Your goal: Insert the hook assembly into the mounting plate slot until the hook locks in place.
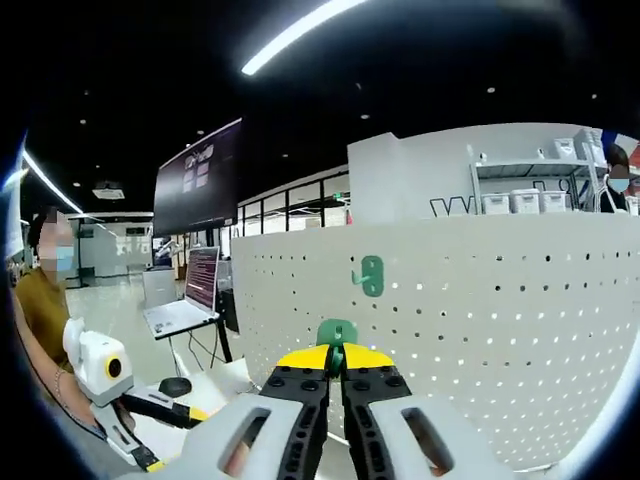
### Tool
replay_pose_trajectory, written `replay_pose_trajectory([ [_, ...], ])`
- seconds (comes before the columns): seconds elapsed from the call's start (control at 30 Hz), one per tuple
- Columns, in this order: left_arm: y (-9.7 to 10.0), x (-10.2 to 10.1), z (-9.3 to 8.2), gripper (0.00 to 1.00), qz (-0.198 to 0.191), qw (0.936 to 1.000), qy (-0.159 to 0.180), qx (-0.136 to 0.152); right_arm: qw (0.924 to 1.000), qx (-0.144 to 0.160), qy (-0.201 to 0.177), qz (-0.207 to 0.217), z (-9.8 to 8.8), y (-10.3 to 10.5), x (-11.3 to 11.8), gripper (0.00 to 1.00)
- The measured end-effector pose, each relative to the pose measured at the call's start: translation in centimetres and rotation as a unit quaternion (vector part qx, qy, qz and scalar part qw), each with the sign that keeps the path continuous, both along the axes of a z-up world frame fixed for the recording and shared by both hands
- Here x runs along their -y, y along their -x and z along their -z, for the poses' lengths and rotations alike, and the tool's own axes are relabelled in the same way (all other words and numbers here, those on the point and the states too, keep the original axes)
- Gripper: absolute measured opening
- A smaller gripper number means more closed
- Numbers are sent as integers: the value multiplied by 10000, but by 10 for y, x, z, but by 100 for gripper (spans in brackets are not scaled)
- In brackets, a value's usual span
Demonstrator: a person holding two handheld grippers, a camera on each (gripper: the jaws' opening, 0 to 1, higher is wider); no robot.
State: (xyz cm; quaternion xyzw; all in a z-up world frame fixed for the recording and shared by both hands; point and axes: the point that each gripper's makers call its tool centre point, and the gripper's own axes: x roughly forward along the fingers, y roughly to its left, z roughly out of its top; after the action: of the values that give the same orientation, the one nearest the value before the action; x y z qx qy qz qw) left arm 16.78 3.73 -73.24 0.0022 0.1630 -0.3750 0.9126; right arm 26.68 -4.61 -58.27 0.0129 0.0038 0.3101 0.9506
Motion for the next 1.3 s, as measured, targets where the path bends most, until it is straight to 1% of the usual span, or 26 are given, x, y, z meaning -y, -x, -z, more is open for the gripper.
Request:
replay_pose_trajectory([
  [0.1,2,0,4,69,19,10000,-18,-47,9998,27,35,197,-4,-9,4,0],
  [0.27,6,-2,11,69,53,9999,-74,-104,9991,96,74,407,-11,-21,9,0],
  [0.67,12,-3,23,68,102,9996,-87,-241,9964,303,283,734,-24,-42,20,0],
  [0.7,12,-4,24,68,95,9996,-89,-243,9958,361,297,782,-26,-44,22,0],
  [0.9,14,-4,29,68,108,9995,-111,-288,9944,466,380,875,-32,-52,24,0],
  [1.13,14,-3,30,68,96,9996,-81,-263,9919,640,445,999,-38,-61,27,0],
  [1.3,16,0,31,68,138,9995,-73,-278,9912,669,460,1047,-40,-67,27,0],
])
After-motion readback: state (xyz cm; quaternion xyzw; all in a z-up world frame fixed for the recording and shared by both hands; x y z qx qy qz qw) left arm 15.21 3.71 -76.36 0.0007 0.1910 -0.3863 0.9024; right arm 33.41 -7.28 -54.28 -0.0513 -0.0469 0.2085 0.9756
